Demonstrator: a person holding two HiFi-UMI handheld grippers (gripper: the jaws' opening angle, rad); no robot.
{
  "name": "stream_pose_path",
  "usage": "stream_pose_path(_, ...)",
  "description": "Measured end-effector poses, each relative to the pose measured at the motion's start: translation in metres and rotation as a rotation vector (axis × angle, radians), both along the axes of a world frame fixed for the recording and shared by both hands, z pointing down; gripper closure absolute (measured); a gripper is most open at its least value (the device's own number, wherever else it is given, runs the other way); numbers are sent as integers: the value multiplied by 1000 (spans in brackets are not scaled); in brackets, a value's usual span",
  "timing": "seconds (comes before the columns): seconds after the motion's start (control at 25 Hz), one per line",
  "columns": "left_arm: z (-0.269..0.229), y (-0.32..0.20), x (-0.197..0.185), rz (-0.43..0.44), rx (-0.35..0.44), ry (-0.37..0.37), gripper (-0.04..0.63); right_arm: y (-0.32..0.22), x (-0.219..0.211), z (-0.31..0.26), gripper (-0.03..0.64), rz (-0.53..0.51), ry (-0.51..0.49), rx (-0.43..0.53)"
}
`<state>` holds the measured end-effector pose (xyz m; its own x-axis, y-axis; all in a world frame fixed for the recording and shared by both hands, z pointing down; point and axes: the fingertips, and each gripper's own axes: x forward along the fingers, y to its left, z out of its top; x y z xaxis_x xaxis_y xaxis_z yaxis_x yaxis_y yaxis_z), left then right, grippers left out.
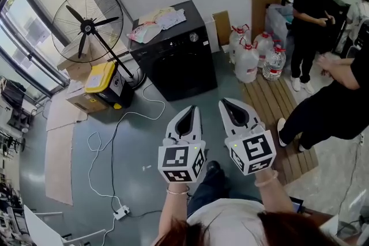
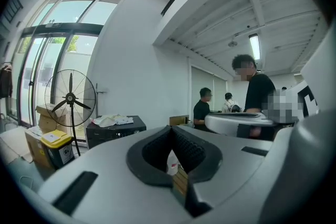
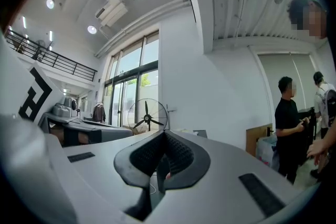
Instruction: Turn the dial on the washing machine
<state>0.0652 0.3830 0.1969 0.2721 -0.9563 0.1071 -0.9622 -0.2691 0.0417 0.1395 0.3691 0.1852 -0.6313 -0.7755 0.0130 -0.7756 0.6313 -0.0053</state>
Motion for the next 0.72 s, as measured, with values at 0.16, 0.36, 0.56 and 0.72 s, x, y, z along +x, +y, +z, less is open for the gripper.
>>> stream_pose_path(0.16, 6, -30, -11, 7, -4, 2, 581, -26, -10, 4, 597, 4, -21, -14)
stream_pose_path(0.36, 15, -67, -28, 24, -29, 3, 581, -64, -29, 6, 597, 16, -13, -23)
stream_pose_path(0.56, 21, -103, -46, 45, -41, 2, 581, -101, -52, 6, 597, 32, 4, -21)
stream_pose_path(0.72, 24, -130, -63, 60, -35, 3, 581, -128, -71, 8, 597, 46, 25, -12)
